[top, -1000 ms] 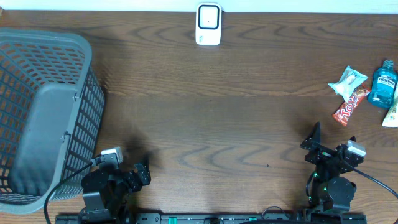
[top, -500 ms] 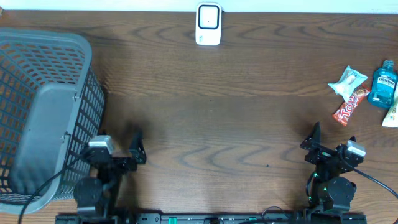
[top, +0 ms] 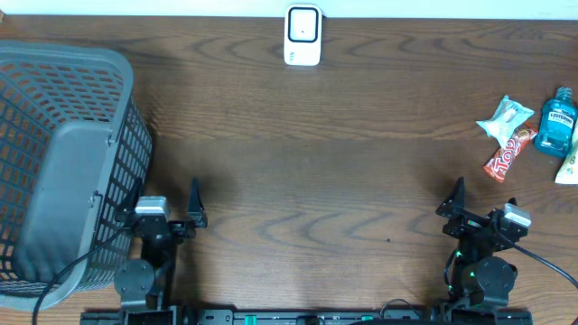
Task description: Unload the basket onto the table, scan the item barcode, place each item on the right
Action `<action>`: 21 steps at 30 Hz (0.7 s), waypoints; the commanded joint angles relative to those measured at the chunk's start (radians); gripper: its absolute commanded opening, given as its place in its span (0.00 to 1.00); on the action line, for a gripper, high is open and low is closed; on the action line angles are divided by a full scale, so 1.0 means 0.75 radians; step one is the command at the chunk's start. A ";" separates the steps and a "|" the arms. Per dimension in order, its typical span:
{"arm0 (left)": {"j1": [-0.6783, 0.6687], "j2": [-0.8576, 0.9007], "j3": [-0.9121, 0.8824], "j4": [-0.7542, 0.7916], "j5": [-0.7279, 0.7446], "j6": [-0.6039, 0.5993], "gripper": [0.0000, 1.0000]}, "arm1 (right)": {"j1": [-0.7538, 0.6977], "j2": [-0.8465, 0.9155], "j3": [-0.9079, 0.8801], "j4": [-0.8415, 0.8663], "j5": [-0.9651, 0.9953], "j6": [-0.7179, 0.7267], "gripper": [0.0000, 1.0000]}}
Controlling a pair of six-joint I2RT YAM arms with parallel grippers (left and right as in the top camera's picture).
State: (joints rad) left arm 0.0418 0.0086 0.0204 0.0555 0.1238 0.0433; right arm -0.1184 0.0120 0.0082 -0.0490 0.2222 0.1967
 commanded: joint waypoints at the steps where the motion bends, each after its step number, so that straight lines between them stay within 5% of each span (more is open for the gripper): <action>1: -0.012 -0.009 -0.022 -0.044 -0.018 0.067 0.98 | -0.008 -0.007 -0.004 -0.005 -0.005 -0.019 0.99; 4: -0.026 -0.009 -0.022 -0.166 -0.019 0.065 0.98 | -0.008 -0.007 -0.004 -0.005 -0.005 -0.019 0.99; 21: -0.047 -0.009 -0.022 -0.162 -0.052 0.056 0.98 | -0.008 -0.007 -0.004 -0.005 -0.005 -0.019 0.99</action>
State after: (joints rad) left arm 0.0109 0.0101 0.0185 -0.0273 0.0788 0.0769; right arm -0.1188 0.0120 0.0082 -0.0490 0.2203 0.1963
